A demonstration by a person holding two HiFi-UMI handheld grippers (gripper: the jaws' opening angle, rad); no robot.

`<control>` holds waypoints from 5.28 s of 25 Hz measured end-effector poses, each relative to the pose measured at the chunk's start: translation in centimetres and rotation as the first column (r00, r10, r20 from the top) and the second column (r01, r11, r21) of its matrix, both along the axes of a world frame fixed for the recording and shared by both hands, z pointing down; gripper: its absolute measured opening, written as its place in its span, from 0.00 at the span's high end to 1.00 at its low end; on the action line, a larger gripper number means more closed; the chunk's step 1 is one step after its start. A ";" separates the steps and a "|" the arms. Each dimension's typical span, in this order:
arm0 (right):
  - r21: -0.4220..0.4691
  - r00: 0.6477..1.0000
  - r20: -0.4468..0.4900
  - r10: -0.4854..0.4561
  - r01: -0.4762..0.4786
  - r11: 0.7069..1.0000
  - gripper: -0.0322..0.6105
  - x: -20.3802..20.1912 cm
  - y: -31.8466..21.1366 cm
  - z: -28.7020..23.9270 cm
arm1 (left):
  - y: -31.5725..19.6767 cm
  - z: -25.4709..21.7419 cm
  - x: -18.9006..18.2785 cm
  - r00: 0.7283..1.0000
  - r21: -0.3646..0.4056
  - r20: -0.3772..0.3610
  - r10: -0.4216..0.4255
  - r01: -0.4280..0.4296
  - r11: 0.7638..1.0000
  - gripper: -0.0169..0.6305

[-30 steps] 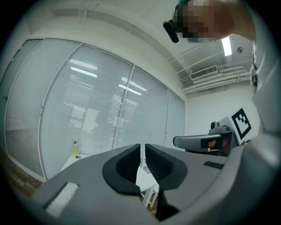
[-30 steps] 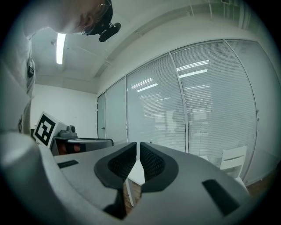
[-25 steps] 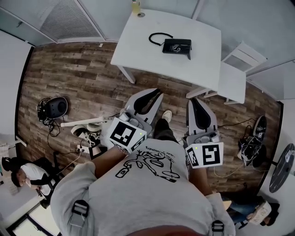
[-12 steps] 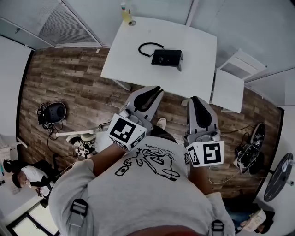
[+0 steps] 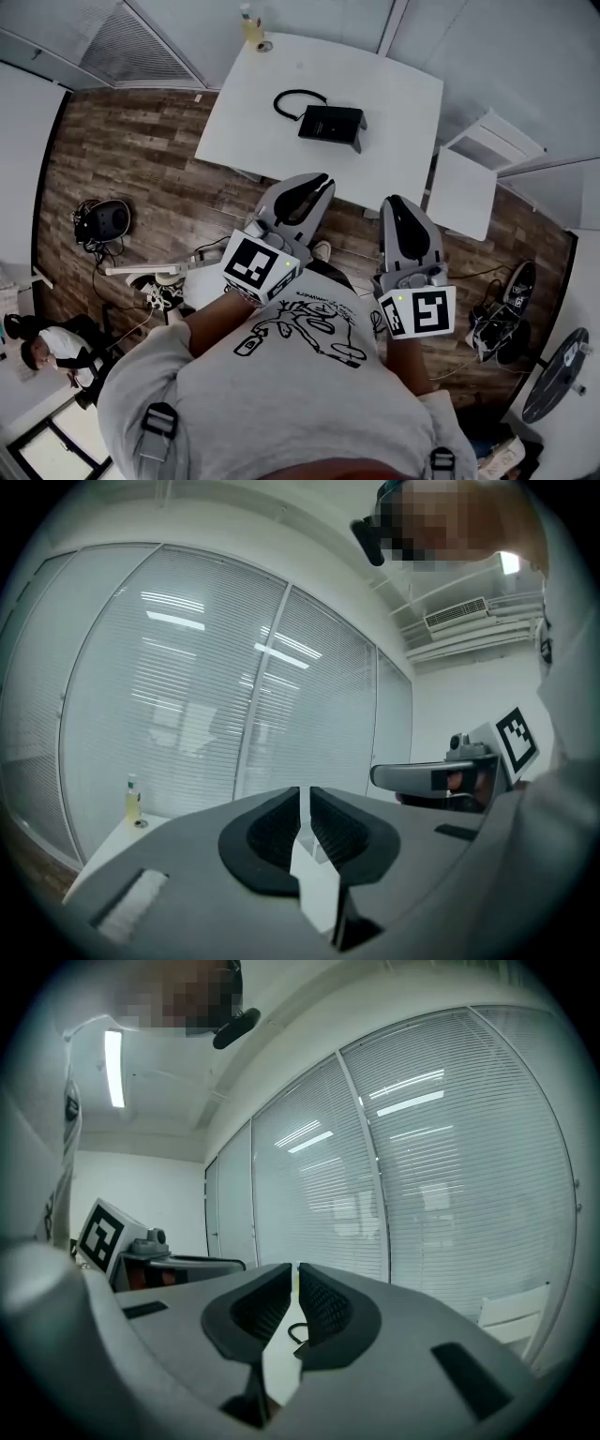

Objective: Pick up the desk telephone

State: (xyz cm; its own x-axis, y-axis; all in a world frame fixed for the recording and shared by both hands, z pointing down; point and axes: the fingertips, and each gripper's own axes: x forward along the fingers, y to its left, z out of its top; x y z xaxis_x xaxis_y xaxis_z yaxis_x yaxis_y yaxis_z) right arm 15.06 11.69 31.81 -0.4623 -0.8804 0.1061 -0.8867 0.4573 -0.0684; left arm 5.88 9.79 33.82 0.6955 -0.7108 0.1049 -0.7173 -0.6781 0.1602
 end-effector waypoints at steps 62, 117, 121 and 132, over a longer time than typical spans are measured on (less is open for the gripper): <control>-0.060 0.997 -0.068 0.019 -0.023 0.998 0.91 -4.6 -26.4 1.7 | -26.3 2.2 -3.6 0.990 -0.056 -0.085 0.115 -0.120 0.991 0.92; -0.721 1.000 -0.018 0.002 -0.015 0.693 0.67 -2.4 -25.0 38.1 | -25.3 42.4 -6.4 0.985 -0.816 -0.082 0.155 -0.156 0.556 0.66; -0.741 1.000 0.005 0.013 -0.006 0.671 0.66 -2.2 -24.8 39.0 | -25.2 42.4 -6.3 0.984 -0.820 -0.101 0.145 -0.165 0.547 0.67; -0.759 0.997 0.059 0.057 0.008 0.651 0.66 -2.2 -24.4 39.2 | -24.9 42.3 -6.3 0.989 -0.831 -0.090 0.120 -0.141 0.538 0.67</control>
State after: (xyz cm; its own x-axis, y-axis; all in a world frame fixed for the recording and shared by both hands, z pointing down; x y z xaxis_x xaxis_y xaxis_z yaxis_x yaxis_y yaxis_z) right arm 12.91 -12.69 70.98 -0.4764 -0.5195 0.7093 -0.8744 0.1957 -0.4440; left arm -0.42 -15.12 76.16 0.7826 -0.2118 0.5854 -0.6216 -0.3177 0.7160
